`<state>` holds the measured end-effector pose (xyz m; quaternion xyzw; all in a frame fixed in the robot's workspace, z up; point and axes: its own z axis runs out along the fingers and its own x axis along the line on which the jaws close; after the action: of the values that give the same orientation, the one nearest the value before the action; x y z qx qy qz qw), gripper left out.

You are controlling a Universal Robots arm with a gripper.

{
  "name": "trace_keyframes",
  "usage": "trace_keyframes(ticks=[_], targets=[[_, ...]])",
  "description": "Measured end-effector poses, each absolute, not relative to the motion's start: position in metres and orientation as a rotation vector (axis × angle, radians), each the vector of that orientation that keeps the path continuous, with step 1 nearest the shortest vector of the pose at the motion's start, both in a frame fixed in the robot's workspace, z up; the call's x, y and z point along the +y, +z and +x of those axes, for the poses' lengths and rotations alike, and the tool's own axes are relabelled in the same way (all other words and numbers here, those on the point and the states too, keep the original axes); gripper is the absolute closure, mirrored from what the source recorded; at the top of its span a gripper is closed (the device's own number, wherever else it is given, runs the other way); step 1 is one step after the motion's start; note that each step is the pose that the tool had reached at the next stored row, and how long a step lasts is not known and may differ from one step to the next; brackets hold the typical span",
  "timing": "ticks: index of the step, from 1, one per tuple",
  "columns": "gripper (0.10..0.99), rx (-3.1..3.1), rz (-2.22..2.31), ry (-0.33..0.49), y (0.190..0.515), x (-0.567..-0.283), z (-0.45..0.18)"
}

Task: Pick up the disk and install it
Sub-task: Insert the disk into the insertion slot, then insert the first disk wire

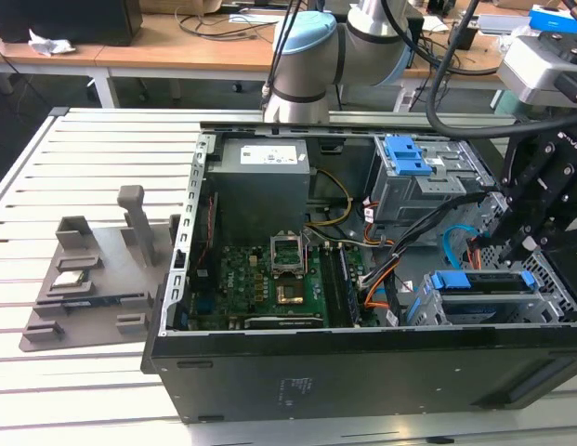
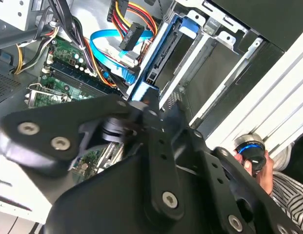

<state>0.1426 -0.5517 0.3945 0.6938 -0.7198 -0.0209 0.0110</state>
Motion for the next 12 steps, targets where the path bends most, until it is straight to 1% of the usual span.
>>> trace_keyframes(ticks=[1,2,3,12], targets=[[0.851,-2.246,2.164,-0.065,0.3945,-0.5517,0.1426],[0.851,-2.246,2.164,-0.065,0.3945,-0.5517,0.1426],[0.973,-2.246,2.164,-0.065,0.3944,-0.5517,0.1425],[0.98,-2.246,2.164,-0.065,0.3942,-0.5517,0.1426]])
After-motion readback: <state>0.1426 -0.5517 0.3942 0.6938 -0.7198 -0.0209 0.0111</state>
